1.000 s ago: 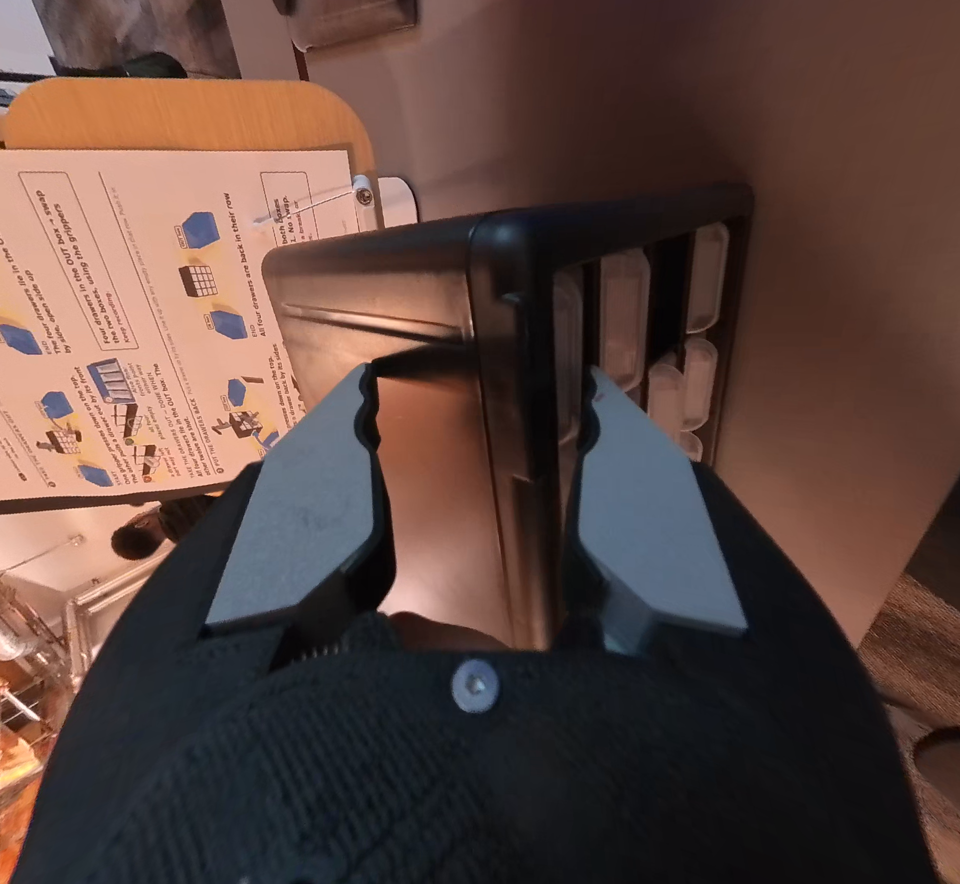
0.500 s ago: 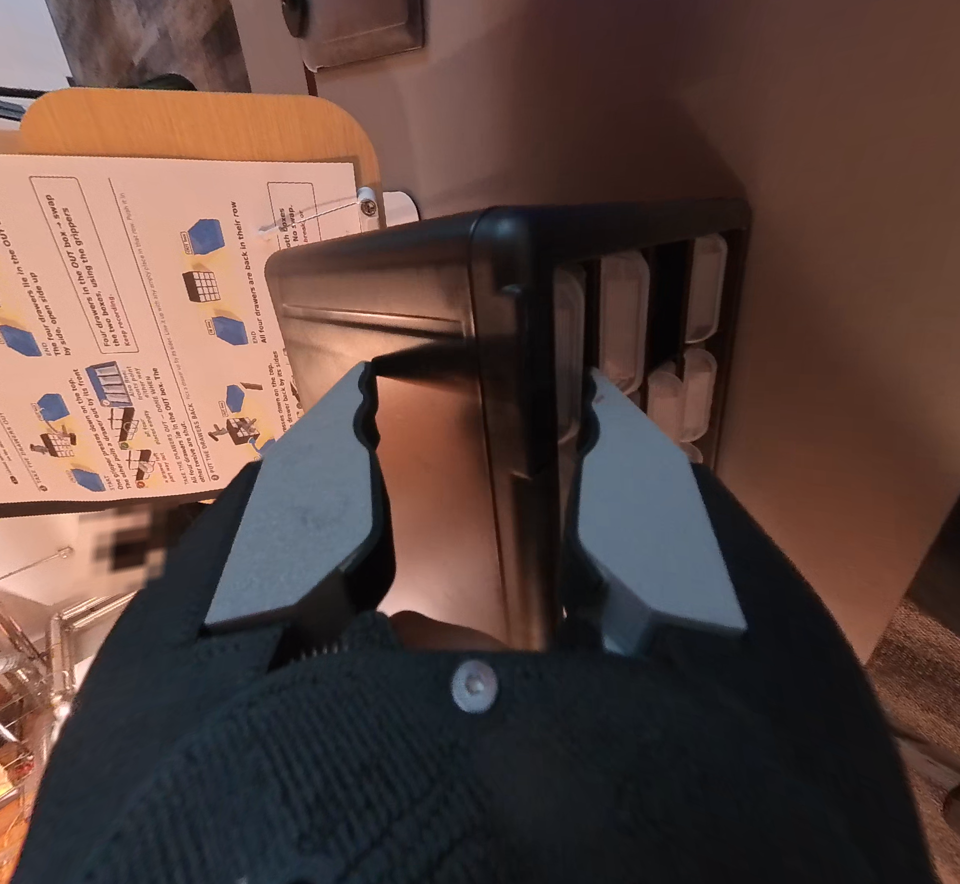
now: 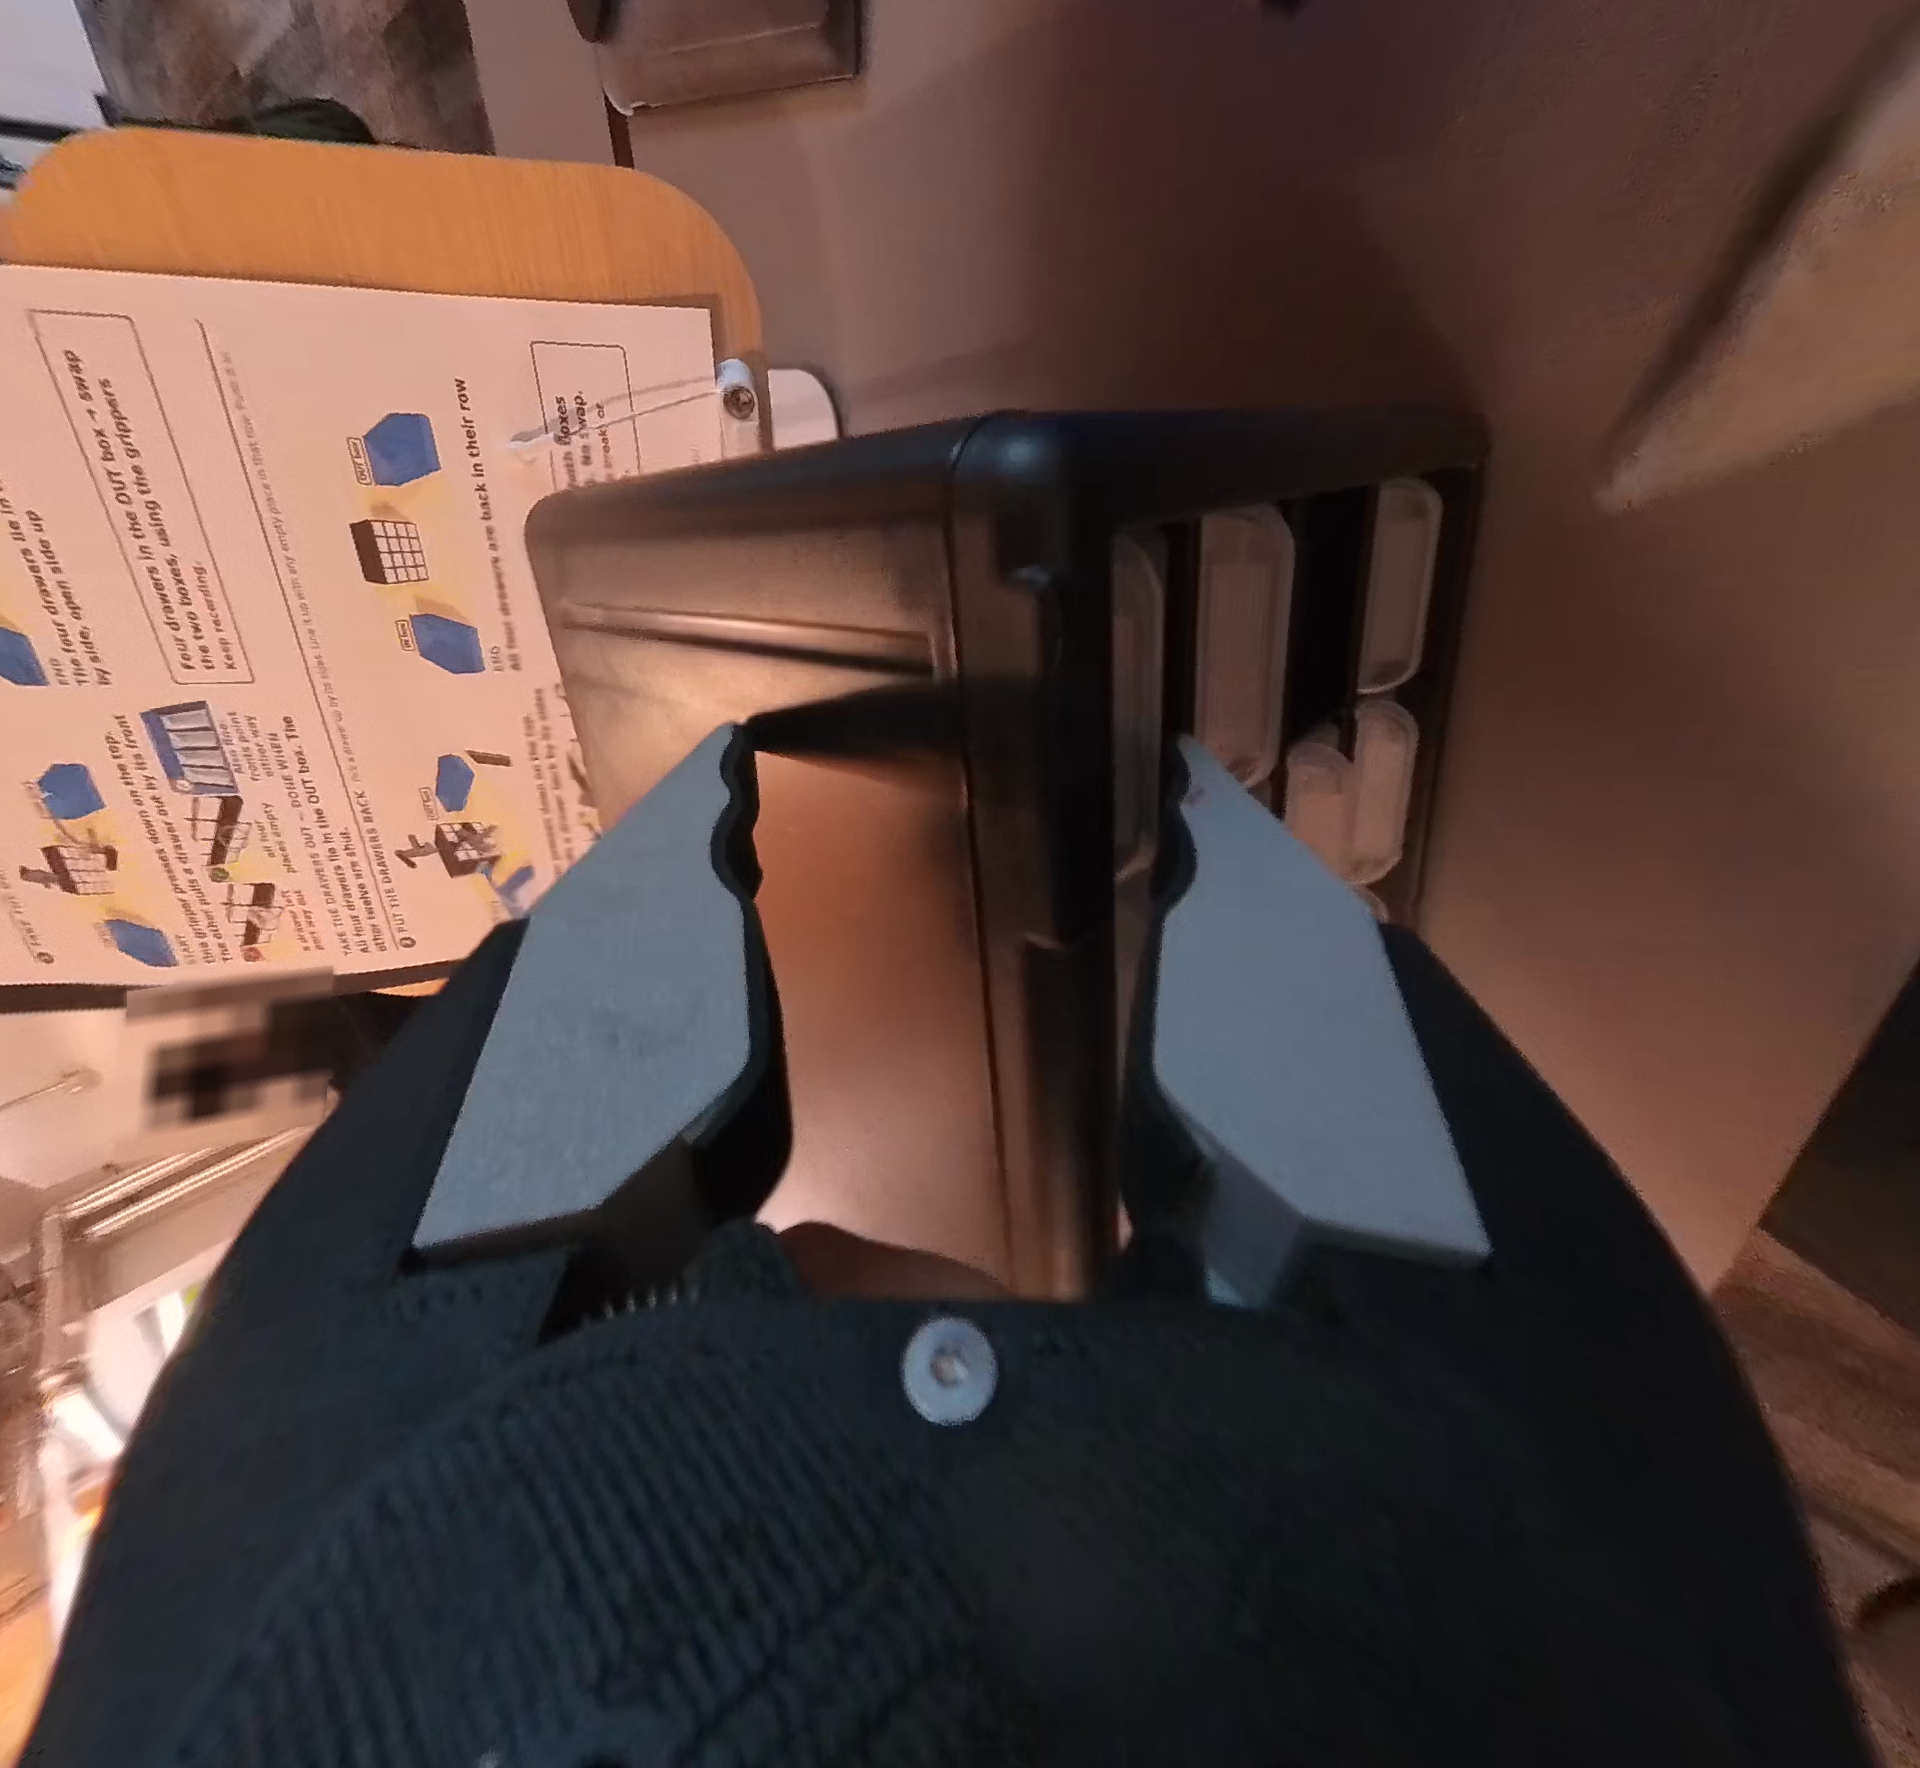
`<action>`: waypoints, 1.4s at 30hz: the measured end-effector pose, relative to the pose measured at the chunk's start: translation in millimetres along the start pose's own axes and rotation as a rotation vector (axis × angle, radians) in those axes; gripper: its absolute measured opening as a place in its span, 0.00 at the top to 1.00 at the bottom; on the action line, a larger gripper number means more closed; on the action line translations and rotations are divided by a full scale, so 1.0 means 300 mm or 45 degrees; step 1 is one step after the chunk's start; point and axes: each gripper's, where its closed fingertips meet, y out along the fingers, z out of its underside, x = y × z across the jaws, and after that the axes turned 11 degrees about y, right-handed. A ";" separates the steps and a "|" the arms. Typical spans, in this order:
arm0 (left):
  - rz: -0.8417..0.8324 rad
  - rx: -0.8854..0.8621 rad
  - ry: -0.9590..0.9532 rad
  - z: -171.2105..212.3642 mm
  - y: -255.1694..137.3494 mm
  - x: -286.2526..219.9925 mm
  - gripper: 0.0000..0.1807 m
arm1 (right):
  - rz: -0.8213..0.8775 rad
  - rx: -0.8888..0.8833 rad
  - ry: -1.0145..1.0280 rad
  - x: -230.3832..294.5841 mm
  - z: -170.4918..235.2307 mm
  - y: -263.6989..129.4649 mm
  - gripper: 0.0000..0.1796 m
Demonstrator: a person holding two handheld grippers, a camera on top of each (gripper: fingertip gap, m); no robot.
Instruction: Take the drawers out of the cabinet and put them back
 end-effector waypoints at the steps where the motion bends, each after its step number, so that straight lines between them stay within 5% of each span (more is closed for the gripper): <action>1: 0.036 -0.028 -0.037 0.004 -0.010 -0.006 0.58 | -0.027 0.005 -0.059 0.033 0.011 0.012 0.68; 4: 0.170 -0.075 -0.160 0.068 -0.053 -0.023 0.63 | -0.090 0.152 -0.351 0.105 0.093 0.040 0.72; 7: 0.256 0.017 -0.185 0.190 -0.068 -0.054 0.59 | -0.117 0.261 -0.679 0.141 0.205 0.095 0.73; 10: 0.222 0.054 -0.168 0.240 -0.049 -0.061 0.53 | -0.041 0.428 -0.733 0.096 0.317 0.200 0.76; 16: 0.121 0.273 -0.040 0.265 -0.006 -0.040 0.52 | -0.136 0.447 -0.608 0.157 0.390 0.344 0.77; 24: 0.119 0.317 -0.020 0.273 0.012 -0.026 0.52 | 0.049 0.396 -0.328 0.066 0.421 0.447 0.75; 42: 0.106 0.317 -0.046 0.274 0.028 -0.015 0.51 | -0.488 -0.042 0.727 0.072 0.276 0.451 0.88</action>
